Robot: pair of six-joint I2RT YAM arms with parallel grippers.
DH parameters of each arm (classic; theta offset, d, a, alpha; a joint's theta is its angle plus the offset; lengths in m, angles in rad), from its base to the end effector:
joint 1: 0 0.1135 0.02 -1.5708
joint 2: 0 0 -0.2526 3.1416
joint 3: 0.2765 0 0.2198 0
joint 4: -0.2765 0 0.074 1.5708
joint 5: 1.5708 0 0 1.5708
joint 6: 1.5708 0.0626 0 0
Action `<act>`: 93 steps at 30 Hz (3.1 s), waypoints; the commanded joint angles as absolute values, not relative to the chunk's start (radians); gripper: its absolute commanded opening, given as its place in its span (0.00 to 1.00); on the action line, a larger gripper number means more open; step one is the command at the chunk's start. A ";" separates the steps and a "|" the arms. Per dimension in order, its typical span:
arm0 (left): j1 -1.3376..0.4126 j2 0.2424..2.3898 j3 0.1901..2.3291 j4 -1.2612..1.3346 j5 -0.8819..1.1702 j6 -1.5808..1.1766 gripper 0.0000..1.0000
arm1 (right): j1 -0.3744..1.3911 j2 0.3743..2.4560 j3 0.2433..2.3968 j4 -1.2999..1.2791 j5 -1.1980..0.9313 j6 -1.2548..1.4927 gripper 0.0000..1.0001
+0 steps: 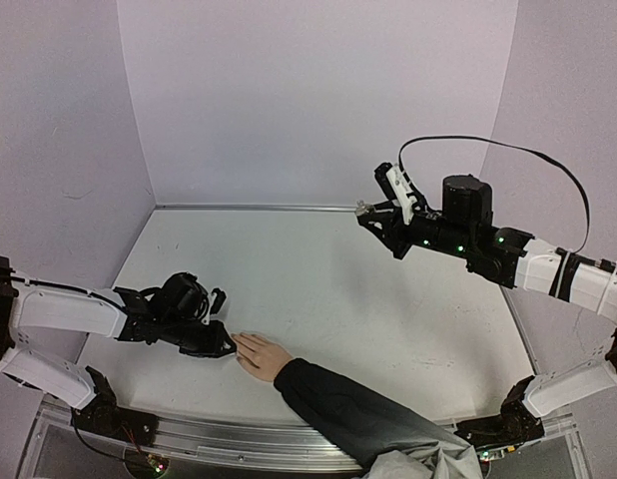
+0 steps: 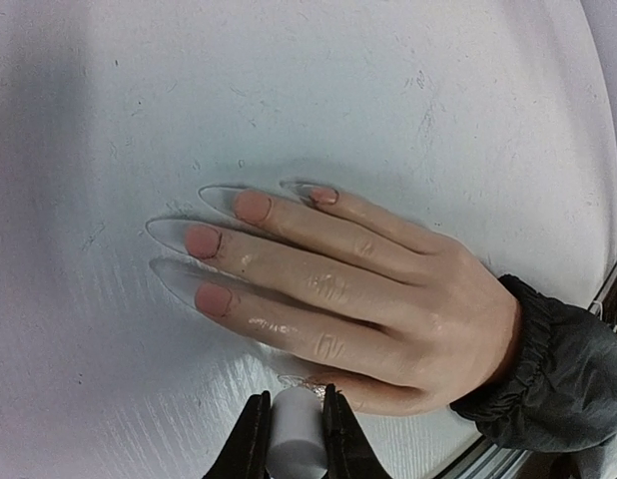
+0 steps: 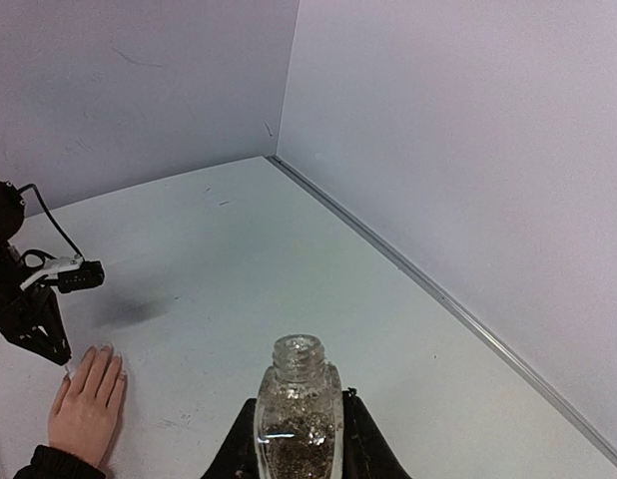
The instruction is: Paint the nails
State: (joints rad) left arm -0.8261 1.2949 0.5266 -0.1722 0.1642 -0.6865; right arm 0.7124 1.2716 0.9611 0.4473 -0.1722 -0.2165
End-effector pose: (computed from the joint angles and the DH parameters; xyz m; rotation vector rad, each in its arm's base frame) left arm 0.1449 -0.1723 0.1431 0.2597 2.6789 -0.7630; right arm 0.2197 0.2040 0.3659 -0.7781 1.2324 0.5297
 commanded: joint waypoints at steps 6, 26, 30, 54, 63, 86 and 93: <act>-0.830 1.307 0.547 -0.123 0.123 -0.691 0.00 | 0.716 1.278 0.994 0.509 -0.179 -0.219 0.00; -0.828 1.178 0.509 -0.222 0.076 -0.725 0.00 | 0.718 1.263 0.987 0.505 -0.186 -0.216 0.00; -0.828 1.157 0.505 -0.231 0.090 -0.732 0.00 | 0.716 1.257 0.983 0.506 -0.185 -0.216 0.00; -0.835 1.236 0.556 -0.149 0.195 -0.676 0.00 | 0.717 1.268 0.983 0.508 -0.188 -0.218 0.00; -0.834 1.261 0.564 -0.129 0.194 -0.668 0.00 | 0.717 1.269 0.986 0.506 -0.188 -0.218 0.00; -0.834 1.293 0.540 -0.123 0.146 -0.698 0.00 | 0.716 1.279 0.997 0.505 -0.183 -0.220 0.00; -0.834 1.303 0.544 -0.125 0.133 -0.694 0.00 | 0.716 1.282 0.997 0.506 -0.180 -0.219 0.00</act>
